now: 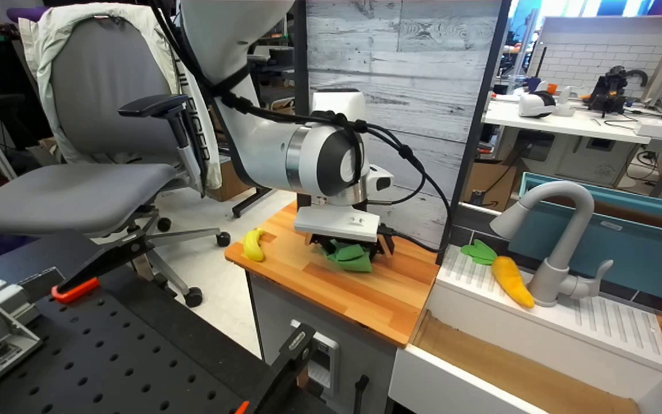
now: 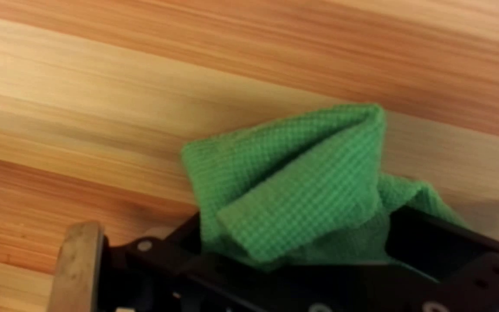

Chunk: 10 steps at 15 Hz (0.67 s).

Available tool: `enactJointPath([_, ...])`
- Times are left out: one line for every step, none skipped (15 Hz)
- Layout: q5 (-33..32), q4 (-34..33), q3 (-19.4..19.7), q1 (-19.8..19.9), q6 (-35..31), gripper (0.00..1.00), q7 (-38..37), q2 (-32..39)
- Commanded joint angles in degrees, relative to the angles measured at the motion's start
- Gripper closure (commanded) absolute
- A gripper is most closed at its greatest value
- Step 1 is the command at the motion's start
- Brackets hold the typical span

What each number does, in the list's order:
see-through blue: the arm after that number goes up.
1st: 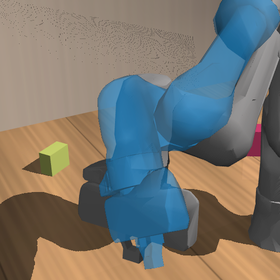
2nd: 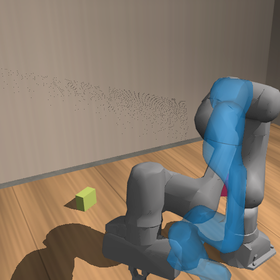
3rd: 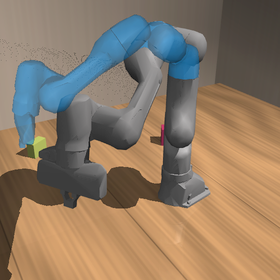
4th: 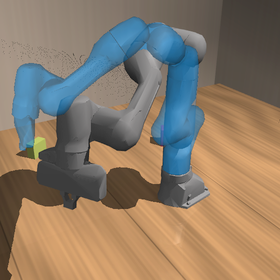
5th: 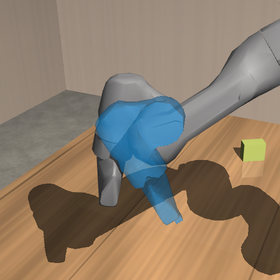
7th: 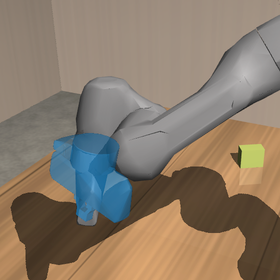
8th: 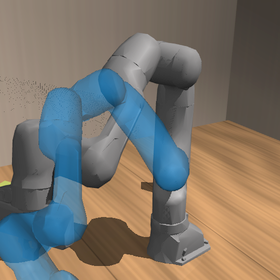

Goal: Move the green towel to the left

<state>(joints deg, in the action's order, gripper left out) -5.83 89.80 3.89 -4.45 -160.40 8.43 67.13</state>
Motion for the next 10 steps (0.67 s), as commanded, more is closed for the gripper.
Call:
enactJointPath([-1.94,3.83,0.38,-3.64,-2.21,0.00,-2.80,-1.20])
enactJointPath([-2.08,4.20,0.48,-4.57,-2.09,0.00,-3.24,-1.40])
enactJointPath([-2.21,4.60,0.43,-5.41,-2.03,0.00,-3.63,-1.67])
enactJointPath([-2.28,4.92,0.54,-6.47,-1.92,0.00,-4.34,-1.92])
enactJointPath([-2.26,5.20,0.66,-7.46,-1.83,0.00,-5.09,-2.12])
enactJointPath([-2.26,5.56,0.84,-8.49,-1.62,0.00,-5.85,-2.38])
enactJointPath([-2.23,5.98,0.88,-9.31,-1.88,0.00,-6.46,-2.64])
enactJointPath([-2.17,6.43,0.75,-9.87,-1.92,0.00,-6.87,-3.06])
enactJointPath([-2.07,6.74,0.59,-10.25,-2.02,0.00,-7.22,-3.44])
enactJointPath([-1.94,7.10,0.38,-10.55,-1.95,0.00,-7.51,-3.91])
